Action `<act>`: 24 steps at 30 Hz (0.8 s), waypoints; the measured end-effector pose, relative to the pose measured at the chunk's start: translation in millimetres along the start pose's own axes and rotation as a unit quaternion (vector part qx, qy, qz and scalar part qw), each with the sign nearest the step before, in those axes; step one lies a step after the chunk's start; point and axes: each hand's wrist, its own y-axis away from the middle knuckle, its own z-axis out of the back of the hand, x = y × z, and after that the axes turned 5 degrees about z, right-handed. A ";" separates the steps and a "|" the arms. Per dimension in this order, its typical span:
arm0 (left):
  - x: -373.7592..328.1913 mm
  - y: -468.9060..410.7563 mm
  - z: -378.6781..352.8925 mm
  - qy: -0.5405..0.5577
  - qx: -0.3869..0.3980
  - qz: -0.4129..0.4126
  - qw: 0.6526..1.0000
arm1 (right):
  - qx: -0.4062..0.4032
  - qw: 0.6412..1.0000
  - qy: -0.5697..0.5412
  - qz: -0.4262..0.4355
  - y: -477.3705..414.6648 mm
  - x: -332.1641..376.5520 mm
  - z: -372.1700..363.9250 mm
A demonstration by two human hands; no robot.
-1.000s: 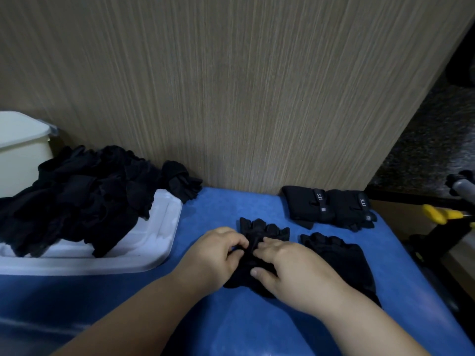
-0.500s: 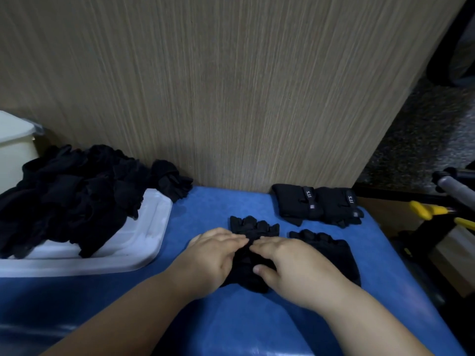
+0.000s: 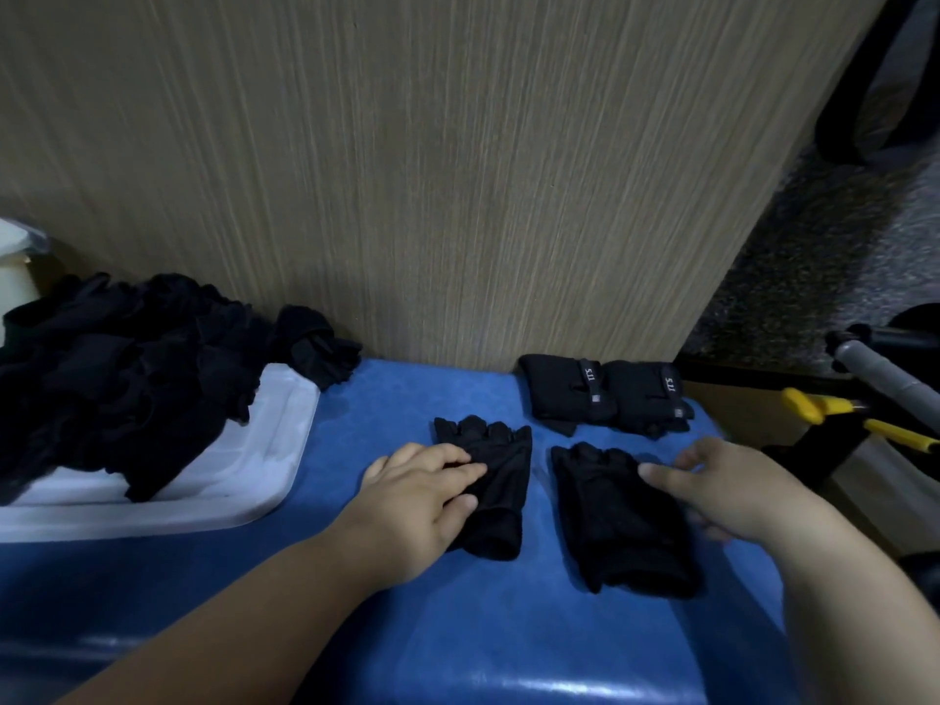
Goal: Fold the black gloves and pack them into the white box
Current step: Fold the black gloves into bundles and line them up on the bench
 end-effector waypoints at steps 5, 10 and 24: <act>-9.2 -1.0 -1.5 0.029 0.001 0.007 1.000 | 0.069 0.995 -0.072 -0.007 -2.8 0.7 -10.1; -13.6 -0.8 -2.9 0.041 -0.011 -0.002 0.999 | 0.056 0.980 -0.188 0.010 -12.4 5.2 -27.6; -7.9 -0.1 1.6 0.105 -0.071 -0.011 0.992 | 0.214 0.811 -0.526 0.142 2.1 39.2 -28.3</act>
